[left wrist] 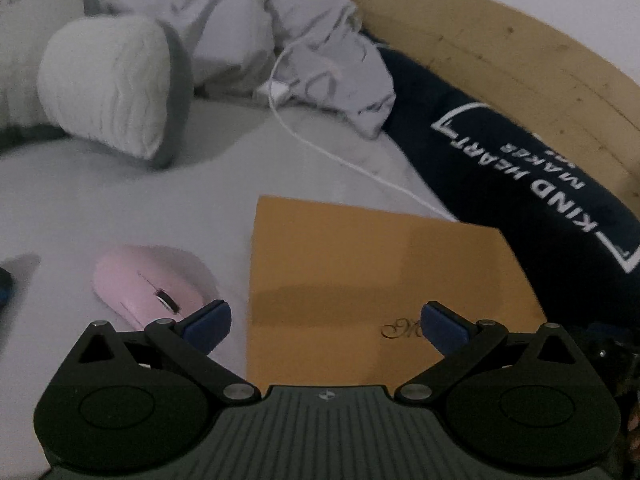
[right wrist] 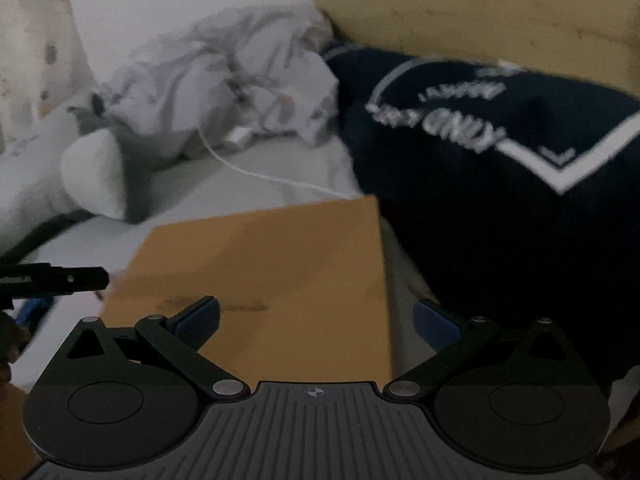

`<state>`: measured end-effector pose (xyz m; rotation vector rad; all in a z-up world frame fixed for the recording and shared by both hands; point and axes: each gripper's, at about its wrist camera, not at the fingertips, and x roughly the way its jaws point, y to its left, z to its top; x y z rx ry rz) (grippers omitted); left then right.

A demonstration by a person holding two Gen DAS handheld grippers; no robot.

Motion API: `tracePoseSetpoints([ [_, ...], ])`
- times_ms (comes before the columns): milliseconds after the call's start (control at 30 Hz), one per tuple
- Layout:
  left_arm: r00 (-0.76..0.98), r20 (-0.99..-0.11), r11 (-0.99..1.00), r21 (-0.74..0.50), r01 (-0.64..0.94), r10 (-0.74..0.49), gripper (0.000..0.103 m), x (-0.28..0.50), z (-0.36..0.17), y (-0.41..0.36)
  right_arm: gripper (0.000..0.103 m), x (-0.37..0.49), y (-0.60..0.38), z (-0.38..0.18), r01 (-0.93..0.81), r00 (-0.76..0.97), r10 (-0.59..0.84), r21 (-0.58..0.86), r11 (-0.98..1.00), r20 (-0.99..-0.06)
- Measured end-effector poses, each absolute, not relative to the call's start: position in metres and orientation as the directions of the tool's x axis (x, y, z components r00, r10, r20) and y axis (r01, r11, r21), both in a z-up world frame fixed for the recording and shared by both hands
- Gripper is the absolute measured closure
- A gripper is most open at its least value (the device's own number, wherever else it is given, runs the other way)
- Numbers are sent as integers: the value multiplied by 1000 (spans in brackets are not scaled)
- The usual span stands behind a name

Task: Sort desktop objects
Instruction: 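Move both grippers to the flat orange Miaoweitu box on the bed, then close the left gripper on the orange box edge while the right gripper grips it too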

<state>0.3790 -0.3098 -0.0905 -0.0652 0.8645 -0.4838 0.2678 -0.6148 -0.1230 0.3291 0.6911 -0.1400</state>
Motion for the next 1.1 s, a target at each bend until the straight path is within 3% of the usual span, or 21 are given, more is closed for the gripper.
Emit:
tracePoseSetpoints([
  [600, 483, -748, 884, -311, 350, -455, 0, 408, -137, -317, 0, 301, -623, -177, 220, 716, 87, 342, 913, -693],
  [1100, 495, -728, 879, -363, 308, -474, 0, 414, -146, -312, 0, 306, -620, -179, 259, 720, 56, 343, 903, -692],
])
